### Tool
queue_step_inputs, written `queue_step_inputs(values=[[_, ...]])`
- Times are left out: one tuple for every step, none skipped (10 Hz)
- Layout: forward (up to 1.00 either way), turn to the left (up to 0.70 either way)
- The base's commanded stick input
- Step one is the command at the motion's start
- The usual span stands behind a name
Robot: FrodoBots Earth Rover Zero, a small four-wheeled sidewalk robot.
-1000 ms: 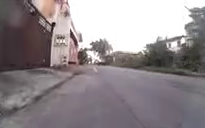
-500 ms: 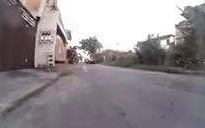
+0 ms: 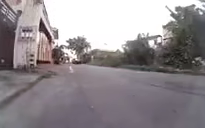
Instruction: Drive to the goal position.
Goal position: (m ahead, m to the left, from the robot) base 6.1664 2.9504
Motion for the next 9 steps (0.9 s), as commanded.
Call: queue_step_inputs(values=[[1.00, 0.00], [1.00, 0.00], [1.00, 0.00], [1.00, 0.00], [1.00, 0.00], [1.00, 0.00], [1.00, 0.21], [1.00, 0.40], [1.00, 0.39]])
